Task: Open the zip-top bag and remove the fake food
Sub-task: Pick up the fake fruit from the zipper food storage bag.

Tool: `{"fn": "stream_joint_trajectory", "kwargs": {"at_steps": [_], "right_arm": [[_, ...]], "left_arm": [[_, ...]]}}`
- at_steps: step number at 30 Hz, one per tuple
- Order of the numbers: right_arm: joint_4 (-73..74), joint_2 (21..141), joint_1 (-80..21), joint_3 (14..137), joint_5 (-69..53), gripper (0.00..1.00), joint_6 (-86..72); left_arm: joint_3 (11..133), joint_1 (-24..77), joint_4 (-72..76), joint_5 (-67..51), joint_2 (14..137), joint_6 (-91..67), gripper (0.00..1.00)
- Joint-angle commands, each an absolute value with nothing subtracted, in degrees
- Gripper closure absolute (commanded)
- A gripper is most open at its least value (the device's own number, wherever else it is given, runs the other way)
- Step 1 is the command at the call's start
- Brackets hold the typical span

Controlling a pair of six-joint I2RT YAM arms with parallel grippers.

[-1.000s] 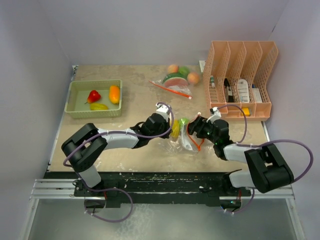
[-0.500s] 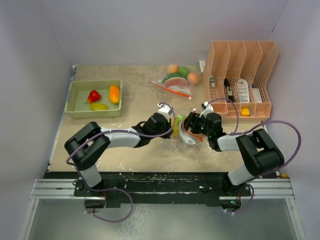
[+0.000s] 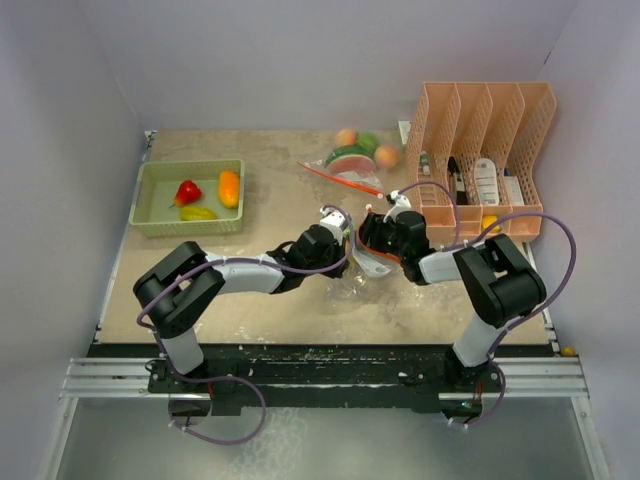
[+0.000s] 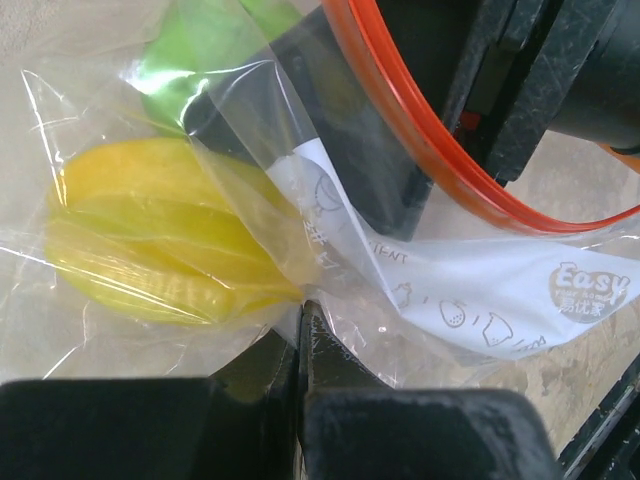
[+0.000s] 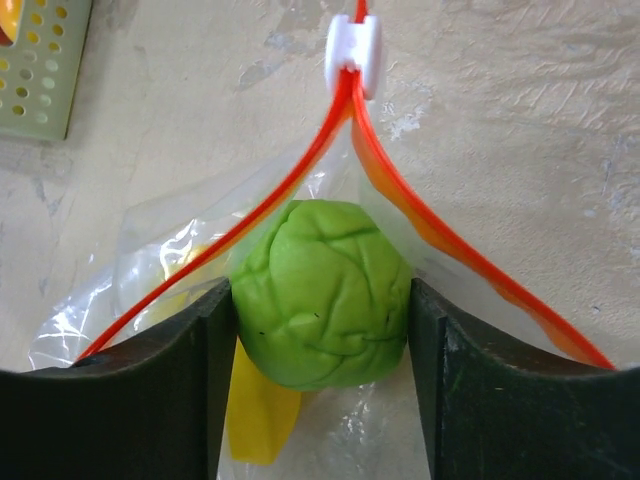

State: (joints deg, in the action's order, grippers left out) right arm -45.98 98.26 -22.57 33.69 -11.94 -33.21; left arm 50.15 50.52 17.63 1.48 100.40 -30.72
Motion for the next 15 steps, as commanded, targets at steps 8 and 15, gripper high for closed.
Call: {"fn": "stream_joint_trajectory", "kwargs": {"at_steps": [8,15], "right_arm": [[-38.5,87.7,-23.0,29.6,-8.9,0.68,-31.8],[-25.6,76.8,-22.9,27.9,-7.3,0.70,-31.7]], "left_arm": [[51.4,49.9,16.6,2.5,99.6,-31.8,1.00],[49.8,46.4,15.4,3.4,97.6,-35.2,1.00]]}}
